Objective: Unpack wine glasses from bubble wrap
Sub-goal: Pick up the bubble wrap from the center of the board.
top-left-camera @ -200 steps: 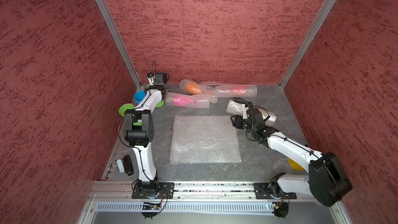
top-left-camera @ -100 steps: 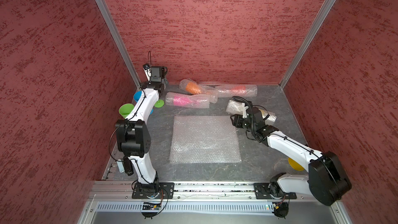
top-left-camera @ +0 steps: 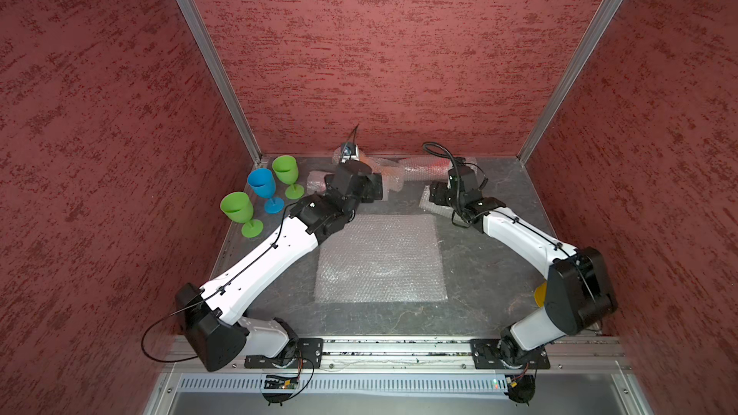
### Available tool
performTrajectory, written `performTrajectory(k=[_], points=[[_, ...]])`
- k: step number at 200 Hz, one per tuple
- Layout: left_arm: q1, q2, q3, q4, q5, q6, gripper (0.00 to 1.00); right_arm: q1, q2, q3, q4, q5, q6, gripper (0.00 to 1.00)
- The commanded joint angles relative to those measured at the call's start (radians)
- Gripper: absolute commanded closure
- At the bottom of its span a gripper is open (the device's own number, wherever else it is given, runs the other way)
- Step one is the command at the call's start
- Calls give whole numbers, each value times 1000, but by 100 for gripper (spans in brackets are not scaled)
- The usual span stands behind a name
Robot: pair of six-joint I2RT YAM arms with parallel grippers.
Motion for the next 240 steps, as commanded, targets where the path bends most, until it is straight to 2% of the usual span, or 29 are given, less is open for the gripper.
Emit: performTrajectory(k=[1, 17, 30, 56, 73, 93, 118, 138, 161, 193, 208, 223, 240], points=[[-16, -44, -102, 14, 43, 48, 1, -17, 108, 88, -101, 173, -221, 5], [-15, -72, -168, 49, 42, 54, 1, -17, 191, 147, -188, 316, -345, 1], [-21, -95, -206, 77, 63, 37, 1, -20, 169, 132, -169, 323, -392, 1], [-59, -125, -240, 106, 49, 33, 1, -23, 149, 163, -252, 360, -380, 1], [-84, -142, -245, 112, 36, 27, 1, -39, 102, 166, -287, 282, -204, 1], [-90, -159, -238, 103, 42, 15, 1, -51, 14, 119, -282, 234, 81, 1], [-97, -186, -240, 110, 43, 15, 1, -65, -129, -2, -140, 111, 417, 1], [-97, -196, -241, 108, 39, 15, 1, -70, -171, -16, -172, 142, 768, 1], [-98, -208, -245, 113, 32, 18, 1, -98, -112, 48, -342, 155, 1109, 1], [-121, -205, -250, 124, 2, 42, 1, -157, 10, 89, -364, 42, 1321, 1], [-126, -200, -250, 123, -5, 46, 1, -190, 94, 148, -407, -37, 1359, 1], [-126, -196, -249, 125, -13, 53, 1, -208, 154, 214, -475, -18, 1377, 1], [-126, -196, -250, 129, -25, 63, 1, -244, 180, 181, -440, -64, 1426, 1]])
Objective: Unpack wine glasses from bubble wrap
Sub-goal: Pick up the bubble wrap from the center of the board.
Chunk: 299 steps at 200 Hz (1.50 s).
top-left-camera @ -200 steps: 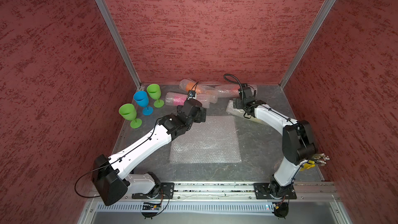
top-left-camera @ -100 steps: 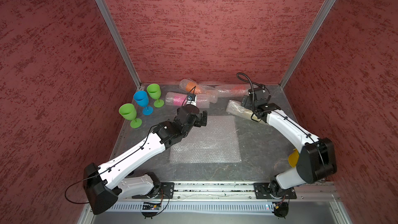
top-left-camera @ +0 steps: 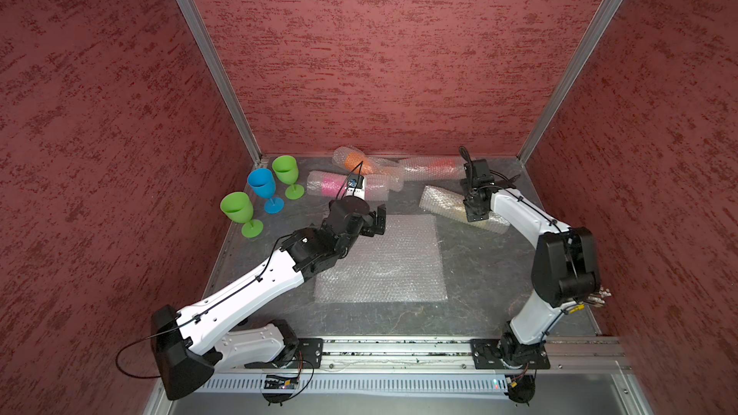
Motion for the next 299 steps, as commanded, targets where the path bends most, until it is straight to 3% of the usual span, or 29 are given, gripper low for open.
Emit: performTrajectory(k=[1, 48, 84, 121, 167, 204, 214, 232, 244, 259, 299], points=[[-2, -3, -6, 22, -33, 27, 1, -41, 15, 8, -50, -70, 156, 1], [-2, 6, -11, 33, -48, 44, 1, -151, 68, -87, 138, -169, 194, 1], [6, 20, -15, 40, -61, 55, 1, -179, 173, 23, 112, -208, 130, 1], [33, 35, -15, 42, -53, 49, 1, -190, 182, 18, 109, -166, 71, 13], [58, 54, -11, 35, -34, 29, 2, -195, 31, -32, 161, -113, -57, 23], [68, 34, -7, 24, -86, 35, 2, -184, -165, -76, 213, -147, -330, 23], [66, 17, -9, 18, -96, 31, 2, -181, -250, -139, 297, -202, -424, 29], [41, -14, 16, -32, -116, 24, 2, -156, -422, -288, 471, -351, -567, 33], [35, -28, 37, -91, -84, 0, 2, -120, -475, -320, 467, -424, -613, 32], [51, -37, 56, -186, -35, -36, 2, -70, -469, -294, 377, -561, -695, 32], [156, -113, -11, -279, 110, -75, 1, 184, -350, -193, 125, -668, -892, 29]])
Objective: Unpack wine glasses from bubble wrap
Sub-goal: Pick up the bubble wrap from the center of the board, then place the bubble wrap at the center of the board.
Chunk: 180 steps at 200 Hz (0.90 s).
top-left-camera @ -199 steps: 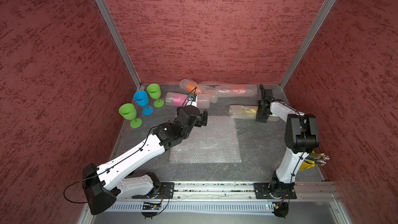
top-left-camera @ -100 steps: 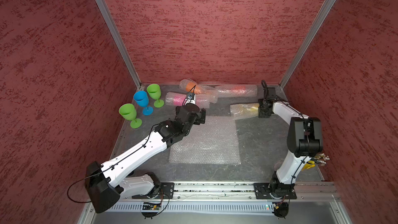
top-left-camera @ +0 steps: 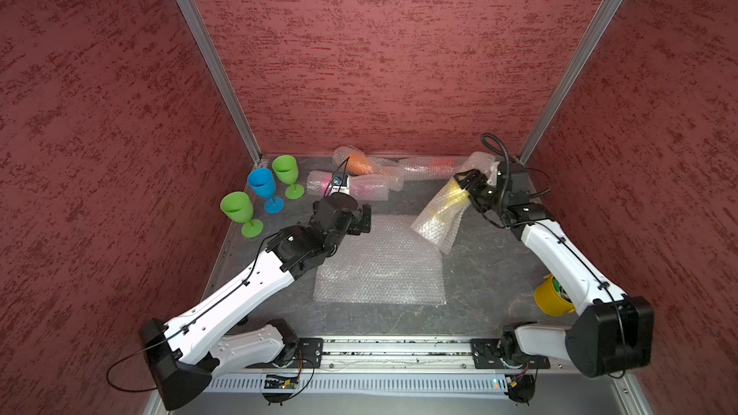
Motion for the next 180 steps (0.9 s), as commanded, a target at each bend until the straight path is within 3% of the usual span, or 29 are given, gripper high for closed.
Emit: performTrajectory(k=[1, 24, 64, 112, 124, 138, 157, 180], points=[[61, -50, -42, -87, 101, -36, 1, 129, 85, 53, -169, -144, -173, 29], [118, -85, -81, -73, 115, -15, 1, 219, 175, 71, -188, -171, -147, 29], [131, -109, -143, -24, 116, -10, 1, 352, 310, 97, -123, -153, -68, 28], [132, -126, -173, -2, 131, -10, 1, 396, 438, 126, -70, -128, -2, 28], [132, -127, -173, -3, 130, -8, 1, 397, 461, 133, -85, -126, 1, 25], [134, -131, -175, -1, 130, -8, 1, 396, 478, 147, -111, -108, -17, 2], [134, -136, -181, 2, 131, -3, 1, 396, 474, 196, -160, -63, -61, 1], [134, -136, -183, 4, 132, -2, 1, 396, 417, 232, -219, 75, -115, 1]])
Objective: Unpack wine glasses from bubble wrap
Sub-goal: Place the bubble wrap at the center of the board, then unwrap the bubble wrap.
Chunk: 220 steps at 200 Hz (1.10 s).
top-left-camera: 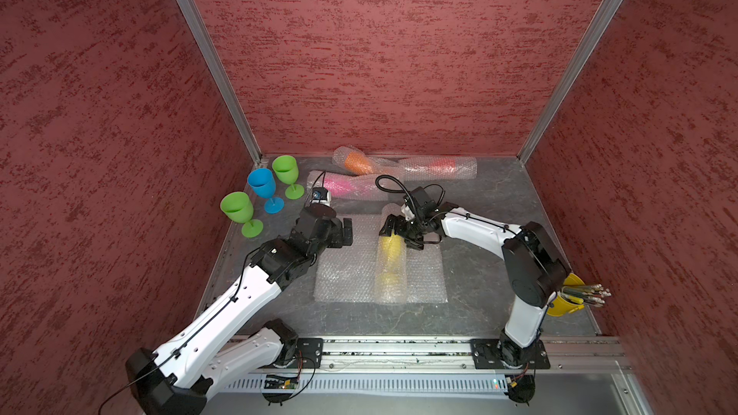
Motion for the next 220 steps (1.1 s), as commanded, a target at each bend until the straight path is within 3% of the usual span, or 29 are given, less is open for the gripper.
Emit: performTrajectory(k=[1, 33, 53, 71, 110, 127, 188, 220], points=[[6, -12, -8, 29, 5, 12, 1, 1, -69, 63, -54, 157, -69, 1], [9, 0, -6, 30, 19, 7, 1, 2, -194, -9, -20, 230, -120, 1], [17, 22, 3, 27, 54, -12, 1, 3, -283, -117, 84, 195, -140, 1], [18, 58, 23, 11, 109, -50, 1, 17, -323, -174, 148, 143, -142, 12], [22, 132, 55, -27, 202, -188, 1, 147, -289, -122, 59, 279, -168, 15], [22, 141, 46, -14, 205, -222, 1, 171, -253, -110, 24, 333, -146, 21], [17, 223, 6, 45, 162, -301, 1, 222, -189, -151, 100, 337, -116, 27], [10, 262, 0, 54, 168, -311, 1, 228, -199, -194, 101, 372, -115, 38]])
